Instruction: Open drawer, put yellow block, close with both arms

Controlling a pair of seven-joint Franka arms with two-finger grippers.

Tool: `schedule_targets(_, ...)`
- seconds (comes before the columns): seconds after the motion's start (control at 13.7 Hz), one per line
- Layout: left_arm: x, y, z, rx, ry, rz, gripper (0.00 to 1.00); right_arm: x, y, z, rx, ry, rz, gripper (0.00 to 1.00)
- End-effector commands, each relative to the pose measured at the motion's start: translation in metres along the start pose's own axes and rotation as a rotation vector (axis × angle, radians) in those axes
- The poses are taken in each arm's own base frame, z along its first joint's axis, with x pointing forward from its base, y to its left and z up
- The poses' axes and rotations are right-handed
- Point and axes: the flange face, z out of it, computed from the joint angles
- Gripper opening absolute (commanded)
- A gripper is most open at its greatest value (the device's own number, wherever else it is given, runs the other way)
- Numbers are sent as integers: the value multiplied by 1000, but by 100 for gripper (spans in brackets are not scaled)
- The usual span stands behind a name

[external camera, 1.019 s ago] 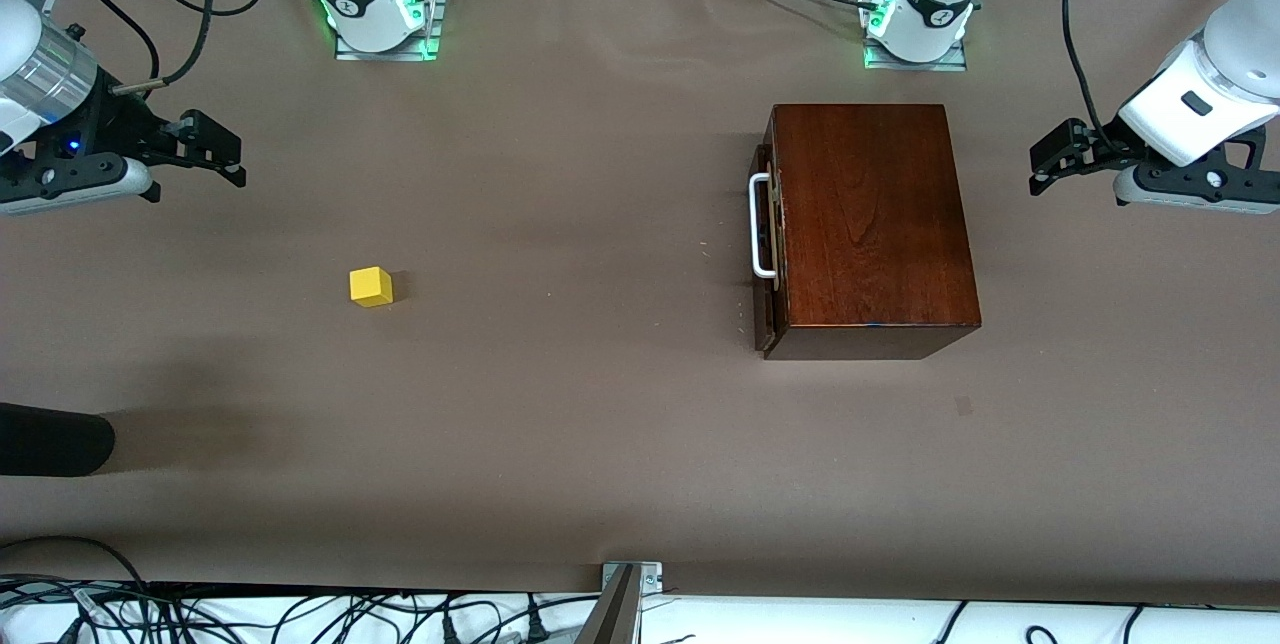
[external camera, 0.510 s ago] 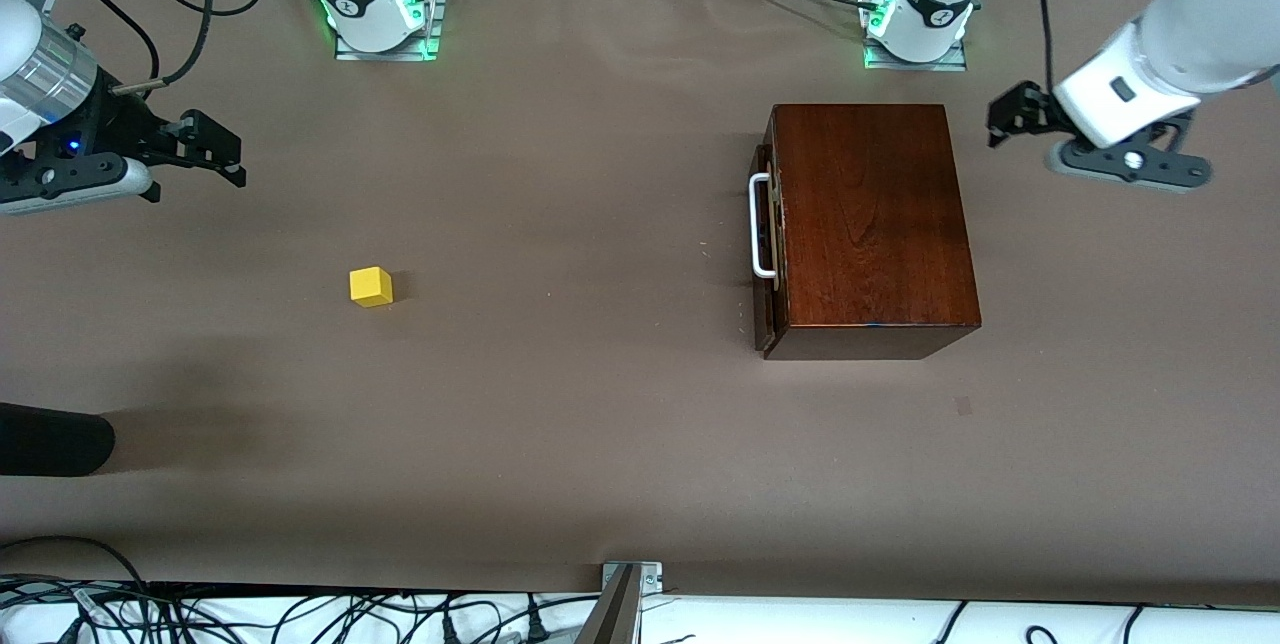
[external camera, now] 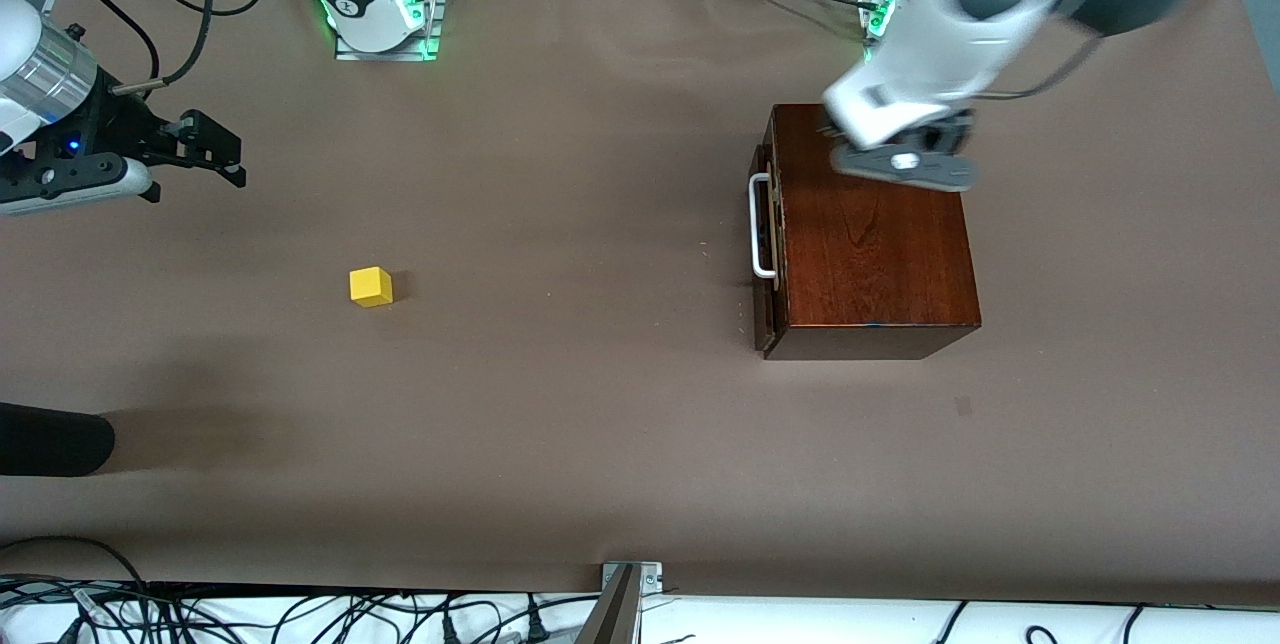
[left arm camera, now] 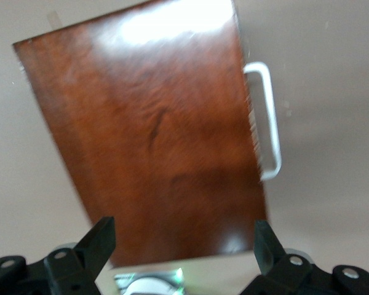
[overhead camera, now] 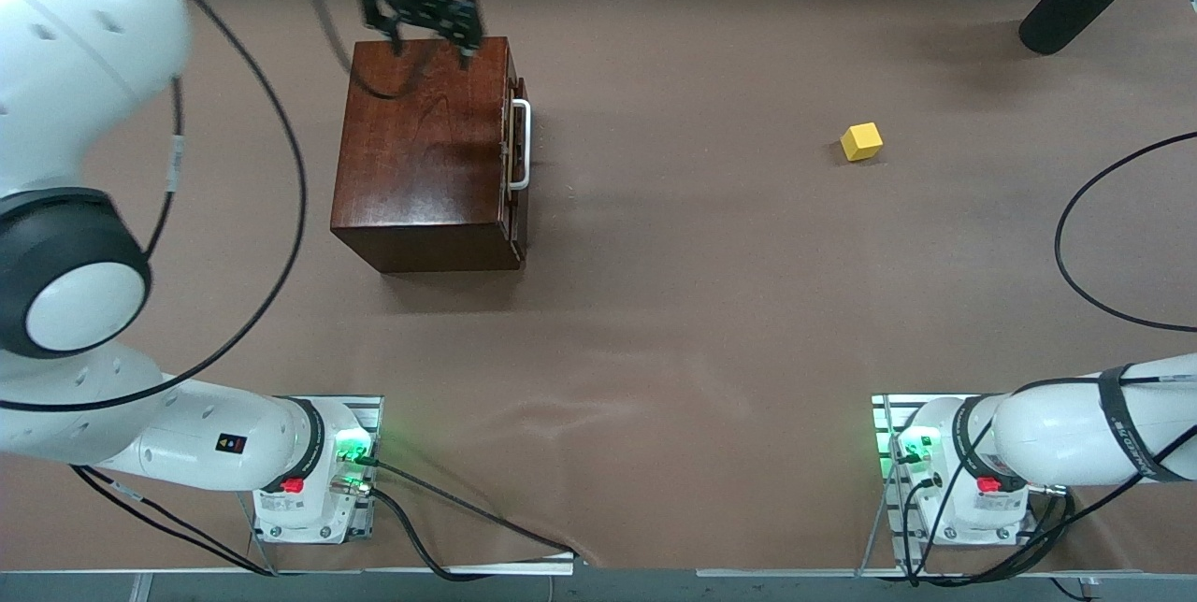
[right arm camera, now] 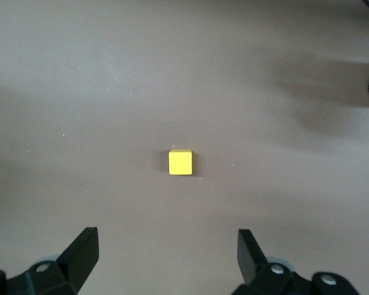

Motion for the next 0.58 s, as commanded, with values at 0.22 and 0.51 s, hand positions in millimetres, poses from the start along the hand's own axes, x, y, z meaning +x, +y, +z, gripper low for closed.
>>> schedule_targets(0.22, 37, 116, 64, 74, 89, -202, 100, 3, 0, -6, 1, 11, 4, 100)
schedule_targets(0.51, 40, 141, 113, 138, 54, -217, 100, 3, 0, -6, 3, 13, 5, 100)
